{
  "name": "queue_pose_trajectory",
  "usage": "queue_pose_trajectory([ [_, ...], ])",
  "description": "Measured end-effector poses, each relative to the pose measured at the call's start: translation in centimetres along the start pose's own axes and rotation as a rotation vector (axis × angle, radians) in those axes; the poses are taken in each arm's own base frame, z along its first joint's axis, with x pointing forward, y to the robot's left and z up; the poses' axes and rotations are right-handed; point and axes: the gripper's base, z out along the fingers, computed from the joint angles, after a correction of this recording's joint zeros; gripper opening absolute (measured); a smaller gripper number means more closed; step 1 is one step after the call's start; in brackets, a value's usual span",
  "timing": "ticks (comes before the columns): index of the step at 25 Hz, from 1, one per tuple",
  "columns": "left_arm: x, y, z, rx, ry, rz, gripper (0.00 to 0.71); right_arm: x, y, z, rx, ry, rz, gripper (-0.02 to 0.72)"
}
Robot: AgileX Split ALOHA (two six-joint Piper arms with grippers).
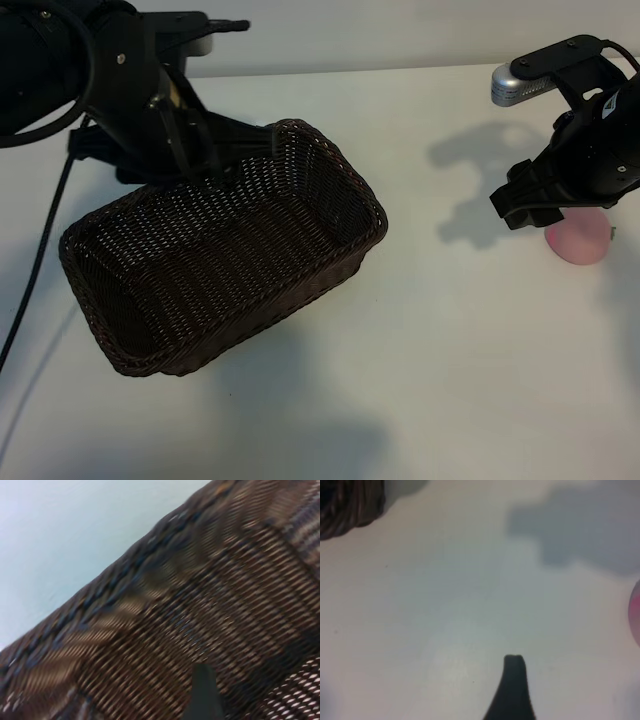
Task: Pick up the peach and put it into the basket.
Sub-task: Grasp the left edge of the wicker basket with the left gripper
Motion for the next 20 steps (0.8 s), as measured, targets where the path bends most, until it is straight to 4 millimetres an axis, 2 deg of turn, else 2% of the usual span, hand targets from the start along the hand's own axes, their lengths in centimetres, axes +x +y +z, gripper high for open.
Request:
queue_pose_trajectory([
  [2, 0.6, 0.6, -0.2, -0.035, 0.003, -0.018, 0.546, 0.0, 0.0, 0.0, 0.0, 0.0, 0.0, 0.595],
  [5, 2.5, 2.0, -0.6, -0.08, 0.022, -0.05, 0.534, 0.0, 0.0, 0.0, 0.0, 0.0, 0.0, 0.595],
  [12, 8.0, 5.6, -1.6, -0.157, 0.017, -0.205, 0.531, 0.0, 0.0, 0.0, 0.0, 0.0, 0.0, 0.595],
  [16, 9.5, 7.2, -2.1, -0.204, -0.056, -0.369, 0.53, 0.0, 0.0, 0.0, -0.001, 0.001, 0.001, 0.595],
  [20, 10.0, 7.5, -1.7, -0.202, -0.085, -0.439, 0.53, 0.0, 0.0, 0.0, -0.003, 0.0, 0.003, 0.595],
])
